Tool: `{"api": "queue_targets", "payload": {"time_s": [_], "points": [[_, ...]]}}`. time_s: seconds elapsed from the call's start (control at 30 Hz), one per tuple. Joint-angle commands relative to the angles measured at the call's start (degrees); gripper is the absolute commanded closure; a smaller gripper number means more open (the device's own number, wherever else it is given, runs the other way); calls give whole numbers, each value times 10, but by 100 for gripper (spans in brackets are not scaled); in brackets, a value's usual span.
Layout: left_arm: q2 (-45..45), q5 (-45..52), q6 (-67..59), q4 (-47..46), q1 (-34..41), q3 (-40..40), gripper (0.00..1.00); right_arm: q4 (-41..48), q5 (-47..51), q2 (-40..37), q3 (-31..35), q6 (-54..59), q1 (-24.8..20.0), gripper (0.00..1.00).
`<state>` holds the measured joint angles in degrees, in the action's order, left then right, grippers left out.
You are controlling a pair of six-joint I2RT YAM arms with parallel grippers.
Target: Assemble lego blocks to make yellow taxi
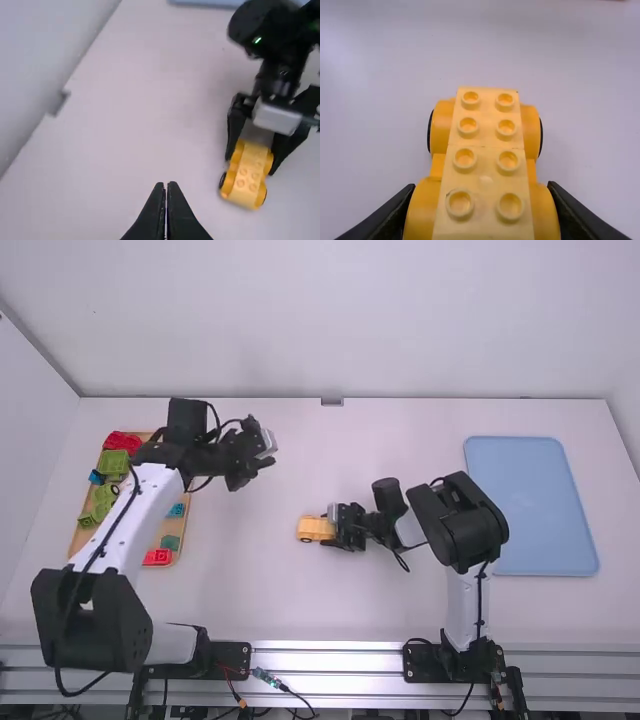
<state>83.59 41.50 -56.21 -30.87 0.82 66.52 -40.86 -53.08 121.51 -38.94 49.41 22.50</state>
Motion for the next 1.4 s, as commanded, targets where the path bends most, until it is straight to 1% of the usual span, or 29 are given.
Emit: {"api": "queue_targets", "payload": {"time_s": [0.0, 0.03, 0.1, 0.13, 0.17, 0.2, 0.23, 0.3, 0.4, 0.47, 0.53, 0.6, 0.67, 0.73, 0.8, 0.87, 0.97, 1.0, 1.1, 1.17, 1.23, 1.3, 1.37], "points": [[8, -97, 72, 9, 3, -16, 91, 21, 60, 6, -17, 2, 0, 44], [8, -120, 101, 25, 3, -24, 75, 35, 70, 6, -24, 1, 0, 42], [8, -157, 156, 51, 0, -35, 34, 61, 73, 6, -35, 2, 0, 20], [7, -162, 163, 54, -1, -35, 22, 64, 73, 6, -37, 2, 0, 19], [7, -188, 191, 61, -2, -36, 1, 79, 73, 6, -44, 2, -1, 11], [7, -198, 200, 64, -2, -35, 1, 86, 74, 6, -47, 2, -1, 4], [7, -240, 233, 77, 0, -35, 1, 104, 85, 5, -57, 1, -3, 1], [7, -306, 289, 97, -3, -35, 1, 123, 98, 4, -66, 2, -6, 1], [7, -460, 407, 130, -19, -34, 1, 179, 136, -22, -77, 2, -8, 1], [7, -504, 432, 137, -33, -29, 1, 219, 158, -54, -76, 2, -8, 1], [8, -486, 429, 119, -62, -11, 1, 270, 188, -100, -75, 0, -8, 1], [12, -452, 455, 72, -105, 25, 1, 323, 233, -150, -79, -21, -8, 1], [26, -447, 489, 29, -140, 60, 1, 361, 273, -185, -83, -44, -8, 1], [53, -452, 534, -41, -181, 112, 1, 409, 330, -227, -92, -76, -8, 1], [92, -456, 553, -124, -223, 173, 1, 445, 379, -264, -101, -111, -8, 1], [125, -456, 551, -154, -245, 210, 1, 454, 394, -284, -103, -127, -8, 1], [210, -453, 552, -182, -290, 284, 1, 449, 394, -313, -101, -136, -6, 1], [218, -453, 552, -187, -295, 292, 1, 449, 395, -315, -101, -136, -7, 1], [297, -448, 552, -239, -323, 361, 1, 449, 396, -324, -101, -127, -7, 1], [322, -447, 551, -250, -329, 381, 1, 449, 396, -325, -101, -128, -7, 1], [355, -447, 519, -262, -334, 405, 1, 448, 396, -324, -101, -127, -7, 1], [370, -439, 488, -260, -334, 410, 1, 449, 397, -324, -102, -128, -7, 1], [378, -407, 470, -254, -329, 406, 1, 443, 397, -324, -102, -127, -7, 1]]}}
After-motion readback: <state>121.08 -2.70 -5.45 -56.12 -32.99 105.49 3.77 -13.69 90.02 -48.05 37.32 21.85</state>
